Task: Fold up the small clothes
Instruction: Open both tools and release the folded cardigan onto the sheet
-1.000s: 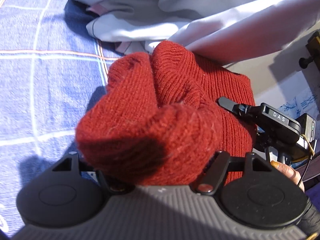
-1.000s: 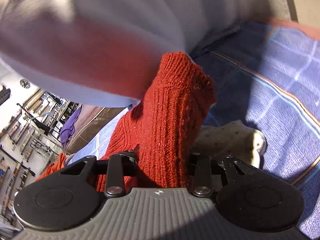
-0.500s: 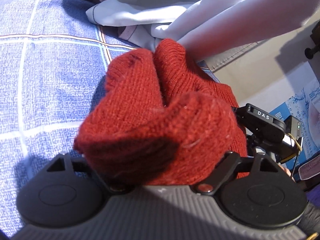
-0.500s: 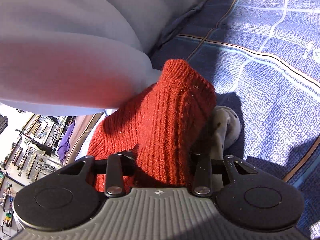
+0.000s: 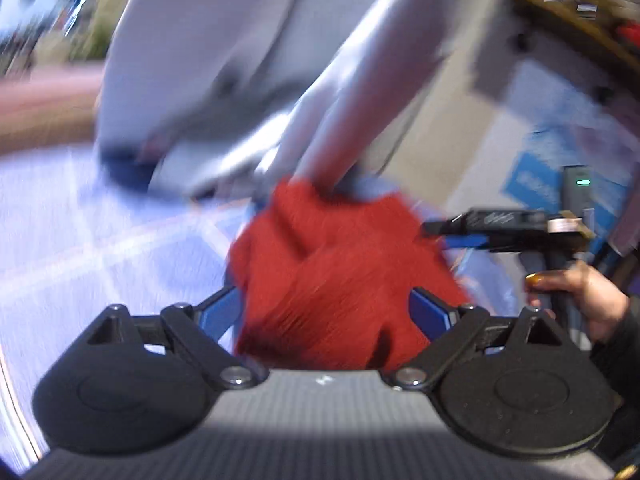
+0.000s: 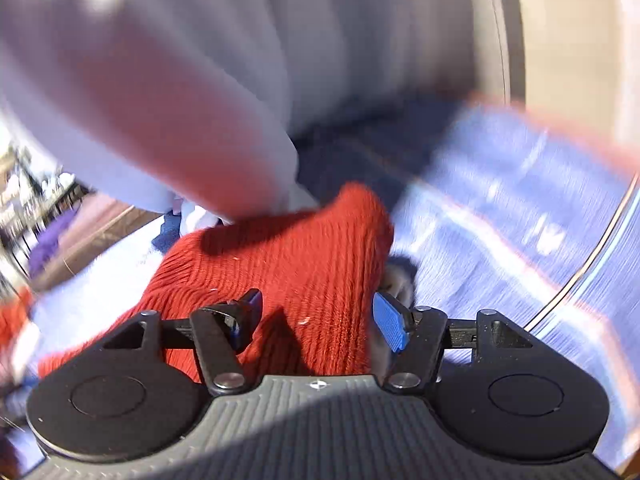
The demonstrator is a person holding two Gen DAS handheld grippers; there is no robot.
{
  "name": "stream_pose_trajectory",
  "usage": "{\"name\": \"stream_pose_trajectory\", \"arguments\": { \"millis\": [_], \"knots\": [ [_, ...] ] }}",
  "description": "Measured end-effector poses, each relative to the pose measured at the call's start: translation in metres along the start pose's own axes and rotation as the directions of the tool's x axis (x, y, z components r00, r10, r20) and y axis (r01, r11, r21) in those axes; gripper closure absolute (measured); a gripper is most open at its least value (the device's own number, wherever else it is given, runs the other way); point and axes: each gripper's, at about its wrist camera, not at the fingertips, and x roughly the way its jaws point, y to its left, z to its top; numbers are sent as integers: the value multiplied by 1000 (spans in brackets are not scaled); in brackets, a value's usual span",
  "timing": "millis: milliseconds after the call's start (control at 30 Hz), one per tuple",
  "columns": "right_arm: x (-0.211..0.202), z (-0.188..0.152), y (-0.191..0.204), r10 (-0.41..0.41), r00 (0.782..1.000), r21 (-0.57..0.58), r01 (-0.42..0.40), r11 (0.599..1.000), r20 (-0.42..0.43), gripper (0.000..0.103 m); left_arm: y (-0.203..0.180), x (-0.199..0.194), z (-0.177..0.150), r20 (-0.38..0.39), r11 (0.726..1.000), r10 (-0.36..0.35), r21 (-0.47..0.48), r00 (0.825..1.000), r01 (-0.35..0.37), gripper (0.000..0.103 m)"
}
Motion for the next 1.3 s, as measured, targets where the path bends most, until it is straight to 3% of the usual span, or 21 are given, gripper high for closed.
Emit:
{"name": "stream_pose_trajectory", "arguments": {
  "millis": [33, 100, 167, 233, 333, 433, 667, 800, 967, 1067, 1300],
  "knots": [
    [-9, -1, 9, 0, 1000, -28, 1, 1000, 21, 2, -11, -8, 6, 34, 997, -32, 72, 999, 29, 10],
    [-23, -5, 22, 20, 999, -44, -19, 999, 40, 5, -32, -7, 18, 16, 978, -84, 193, 996, 80, 10],
    [-30, -9, 31, 63, 998, -48, -62, 997, 17, 23, -43, 5, 26, -4, 961, -131, 247, 991, 128, 11],
    [-43, -14, 25, 93, 996, -73, -93, 993, 1, 32, -43, 21, 28, -63, 958, -155, 232, 986, 165, 18],
    [-55, -24, 21, 113, 994, -107, -113, 988, -12, 33, -25, 44, 24, -155, 973, -142, 162, 978, 167, 20],
    [-48, -26, 5, 145, 988, -138, -152, 979, -54, 33, -2, 65, 11, -226, 976, -114, 159, 967, 152, 18],
    [-33, -33, 10, 116, 989, -257, -135, 957, -88, 31, 39, 91, -22, -304, 989, -104, 70, 947, 131, 11],
    [-27, -41, 19, 47, 995, -351, -76, 933, -91, 23, 34, 97, -25, -303, 986, -96, 99, 948, 131, 7],
    [-19, -41, 27, 8, 997, -361, -38, 932, -82, 16, 31, 100, -21, -323, 984, -92, 115, 942, 136, 5],
    [-17, -44, 33, 4, 997, -364, -34, 931, -83, 2, 26, 94, -16, -327, 983, -74, 134, 942, 124, 0],
    [-7, -55, 41, -38, 994, -378, -3, 926, -101, 0, 16, 72, -2, -340, 976, 4, 204, 941, 70, 0]
  ]
}}
